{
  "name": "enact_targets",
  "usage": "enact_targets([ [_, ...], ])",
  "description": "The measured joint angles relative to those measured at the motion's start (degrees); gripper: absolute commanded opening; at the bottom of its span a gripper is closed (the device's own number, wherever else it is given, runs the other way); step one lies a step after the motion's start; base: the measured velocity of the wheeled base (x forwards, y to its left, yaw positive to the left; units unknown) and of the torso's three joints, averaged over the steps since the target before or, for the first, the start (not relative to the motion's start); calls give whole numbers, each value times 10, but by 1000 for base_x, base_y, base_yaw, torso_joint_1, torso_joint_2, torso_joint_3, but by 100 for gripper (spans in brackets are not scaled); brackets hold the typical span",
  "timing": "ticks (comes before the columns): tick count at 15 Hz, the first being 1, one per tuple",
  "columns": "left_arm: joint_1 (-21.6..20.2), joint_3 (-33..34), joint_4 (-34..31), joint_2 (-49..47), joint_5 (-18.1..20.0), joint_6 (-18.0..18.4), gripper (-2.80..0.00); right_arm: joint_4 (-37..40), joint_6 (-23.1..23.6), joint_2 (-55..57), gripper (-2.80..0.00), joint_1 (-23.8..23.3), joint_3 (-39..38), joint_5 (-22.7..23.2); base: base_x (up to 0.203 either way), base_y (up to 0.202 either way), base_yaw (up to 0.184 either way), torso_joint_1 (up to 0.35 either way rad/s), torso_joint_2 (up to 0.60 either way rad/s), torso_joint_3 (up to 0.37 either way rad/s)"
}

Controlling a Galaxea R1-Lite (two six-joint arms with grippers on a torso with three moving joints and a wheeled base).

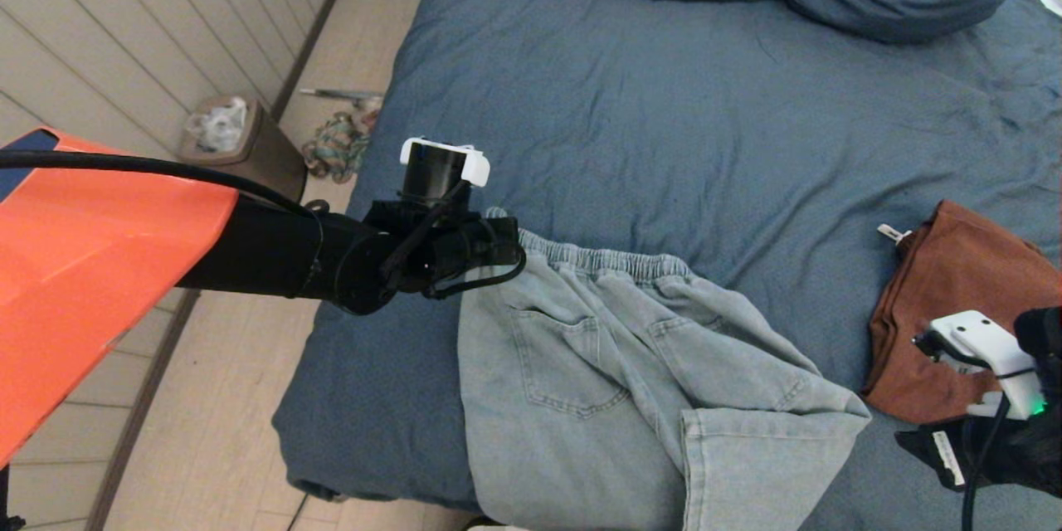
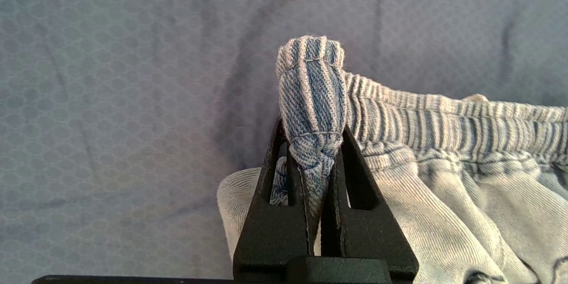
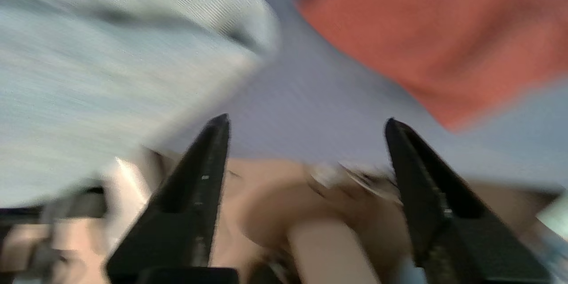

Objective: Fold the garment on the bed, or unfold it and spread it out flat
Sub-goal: Unford the blue shorts

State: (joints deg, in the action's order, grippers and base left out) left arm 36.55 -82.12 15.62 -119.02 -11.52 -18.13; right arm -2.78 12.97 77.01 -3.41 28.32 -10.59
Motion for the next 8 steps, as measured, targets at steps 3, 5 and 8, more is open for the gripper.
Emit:
enact_targets([
  [3,0,0,0,0,0,0,-280,1,-40,-4,-280,37,18,52,0,0,0,0,0,0],
  [5,0,0,0,-2,0,0,-280,4,-64,0,-280,101,27,51,0,0,0,0,0,0],
  [8,1,1,0,-5,0,0,-280,4,-105,34,-280,221,54,31,0,0,0,0,0,0],
])
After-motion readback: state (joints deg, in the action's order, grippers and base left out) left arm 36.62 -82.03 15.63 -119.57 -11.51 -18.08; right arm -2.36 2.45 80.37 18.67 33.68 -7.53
